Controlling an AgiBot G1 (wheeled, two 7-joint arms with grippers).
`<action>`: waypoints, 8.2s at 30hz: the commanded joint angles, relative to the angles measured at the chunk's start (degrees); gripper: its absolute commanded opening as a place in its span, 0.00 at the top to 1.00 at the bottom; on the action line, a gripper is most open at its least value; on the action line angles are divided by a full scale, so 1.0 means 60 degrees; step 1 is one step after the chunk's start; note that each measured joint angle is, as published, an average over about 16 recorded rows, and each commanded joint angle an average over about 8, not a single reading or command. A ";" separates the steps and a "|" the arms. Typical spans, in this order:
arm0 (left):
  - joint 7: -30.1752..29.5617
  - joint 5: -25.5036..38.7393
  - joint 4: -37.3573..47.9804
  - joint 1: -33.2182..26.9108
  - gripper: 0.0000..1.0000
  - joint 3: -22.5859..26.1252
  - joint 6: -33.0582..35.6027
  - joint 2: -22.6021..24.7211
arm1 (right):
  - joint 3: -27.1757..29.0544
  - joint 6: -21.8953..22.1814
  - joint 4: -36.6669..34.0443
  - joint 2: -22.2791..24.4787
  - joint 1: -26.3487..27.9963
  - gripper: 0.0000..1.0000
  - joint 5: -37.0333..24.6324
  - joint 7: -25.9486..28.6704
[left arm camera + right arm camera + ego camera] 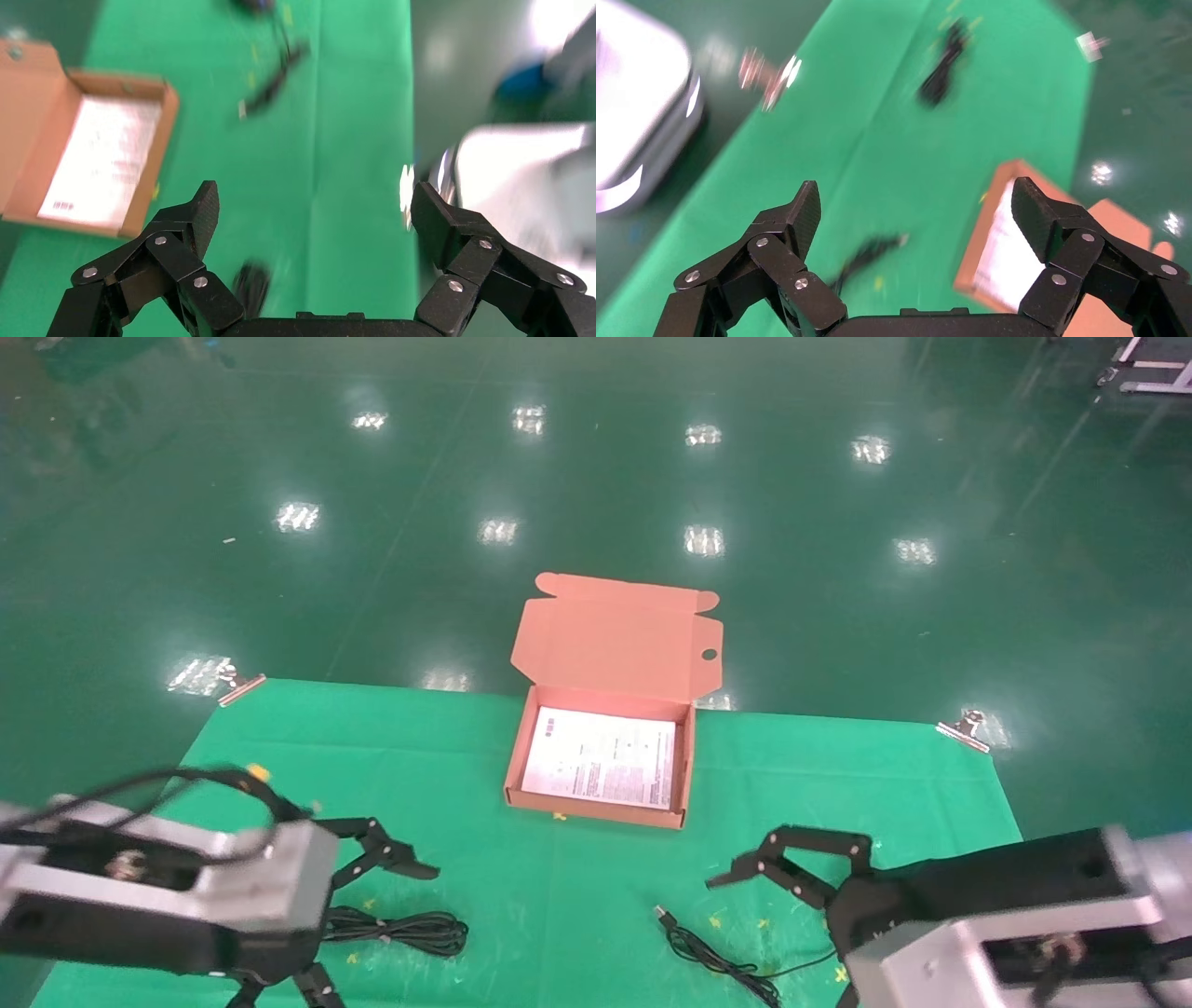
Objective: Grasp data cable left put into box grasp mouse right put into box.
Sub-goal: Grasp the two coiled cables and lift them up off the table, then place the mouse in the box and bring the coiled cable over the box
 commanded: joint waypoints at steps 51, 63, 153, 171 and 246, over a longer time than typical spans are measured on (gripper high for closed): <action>0.0760 0.4758 0.7508 -0.0357 0.00 0.2791 -0.3529 0.4221 | -0.2572 0.3716 -0.3379 -0.3653 -0.0876 0.00 -0.6261 0.1658; 0.1800 0.4643 0.9153 -0.0560 1.00 0.2733 -0.3855 0.4674 | -0.2643 0.4115 -0.4594 -0.4211 -0.0789 0.75 -0.6345 0.1287; 0.0965 0.5700 0.4259 -0.2643 1.00 0.1887 -0.6284 0.4025 | -0.0052 0.6154 -0.4480 -0.4732 0.3278 1.00 -0.4427 0.1944; 0.0288 0.6482 0.4207 -0.2779 1.00 0.1993 -0.6464 0.3879 | -0.0044 0.6267 -0.6153 -0.5761 0.3701 1.00 -0.4015 0.1077; -0.0979 0.7942 0.4206 -0.1526 1.00 0.2669 -0.7180 0.4450 | -0.2937 0.7512 -0.8340 -0.5596 0.1982 0.00 -0.0925 0.1263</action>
